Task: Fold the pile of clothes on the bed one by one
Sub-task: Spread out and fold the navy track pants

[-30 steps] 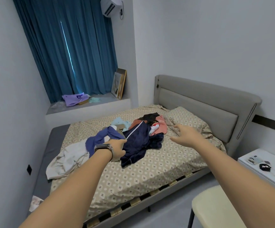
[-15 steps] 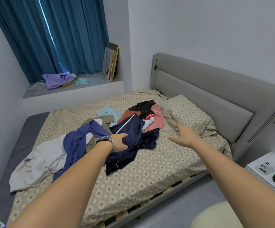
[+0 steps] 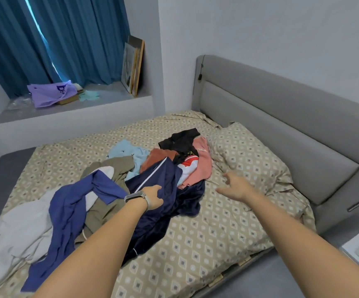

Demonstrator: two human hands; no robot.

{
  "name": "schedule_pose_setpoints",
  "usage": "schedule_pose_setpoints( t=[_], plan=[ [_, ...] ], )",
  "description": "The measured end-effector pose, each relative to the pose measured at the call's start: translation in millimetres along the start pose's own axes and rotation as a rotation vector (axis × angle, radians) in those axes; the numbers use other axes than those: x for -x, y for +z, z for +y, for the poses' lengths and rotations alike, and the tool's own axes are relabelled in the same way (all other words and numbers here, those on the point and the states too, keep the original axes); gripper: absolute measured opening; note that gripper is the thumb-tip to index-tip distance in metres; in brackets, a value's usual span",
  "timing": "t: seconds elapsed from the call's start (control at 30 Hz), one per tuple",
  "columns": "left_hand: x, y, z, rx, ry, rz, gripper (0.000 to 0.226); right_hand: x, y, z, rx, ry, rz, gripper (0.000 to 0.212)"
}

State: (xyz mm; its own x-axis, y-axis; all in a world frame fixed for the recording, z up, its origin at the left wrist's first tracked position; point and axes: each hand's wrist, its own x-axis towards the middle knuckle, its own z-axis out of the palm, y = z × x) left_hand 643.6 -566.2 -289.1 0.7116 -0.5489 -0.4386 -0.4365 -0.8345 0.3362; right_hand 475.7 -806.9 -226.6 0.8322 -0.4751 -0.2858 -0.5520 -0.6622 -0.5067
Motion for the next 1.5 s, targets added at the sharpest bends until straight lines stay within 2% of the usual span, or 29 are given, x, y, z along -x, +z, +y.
schedule_pose_setpoints(
  t=[0.17,0.4,0.53,0.63,0.7,0.77,0.9,1.0,1.1,1.2,1.37,1.5],
  plan=[
    [-59.6,1.1,-21.5,0.155,-0.156,0.050,0.065,-108.5,12.0,-4.6,0.044,-0.074,-0.122,0.071],
    [-120.5,26.7,-55.8,0.403,-0.449,0.179,0.061,-248.5,71.7,-18.7,0.060,-0.175,-0.415,0.060],
    [-131.8,81.6,-77.7,0.424,-0.589,0.146,0.060,-302.3,130.9,-3.8,0.161,-0.255,-0.545,0.046],
    [-132.5,129.9,-98.2,0.419,-0.688,0.073,0.065,-327.3,183.6,6.7,0.265,-0.387,-0.601,0.030],
    [-134.5,159.5,-108.0,0.449,-0.726,0.032,0.068,-342.7,225.8,15.5,0.365,-0.455,-0.620,0.048],
    [-139.6,187.3,-115.3,0.460,-0.744,0.016,0.069,-351.7,265.2,22.2,0.419,-0.541,-0.615,0.062],
    [-158.4,241.0,-132.6,0.460,-0.744,0.039,0.068,-358.4,331.0,32.3,0.499,-0.732,-0.593,0.078],
    [-174.2,278.1,-145.9,0.438,-0.717,0.086,0.065,-361.8,375.2,43.8,0.596,-0.820,-0.528,0.083],
    [-187.8,312.6,-157.4,0.437,-0.694,0.165,0.057,-364.9,407.8,54.4,0.651,-0.817,-0.391,0.084],
    [-195.6,343.0,-165.6,0.420,-0.686,0.306,0.049,-370.5,427.9,65.0,0.630,-0.828,-0.255,0.073],
    [-201.7,377.2,-171.2,0.326,-0.672,0.522,0.044,-377.9,440.7,74.6,0.418,-0.800,-0.116,0.031],
    [-200.3,383.6,-163.6,0.312,-0.652,0.595,0.041,-377.7,426.7,78.0,0.117,-0.737,-0.134,0.029]
  ],
)
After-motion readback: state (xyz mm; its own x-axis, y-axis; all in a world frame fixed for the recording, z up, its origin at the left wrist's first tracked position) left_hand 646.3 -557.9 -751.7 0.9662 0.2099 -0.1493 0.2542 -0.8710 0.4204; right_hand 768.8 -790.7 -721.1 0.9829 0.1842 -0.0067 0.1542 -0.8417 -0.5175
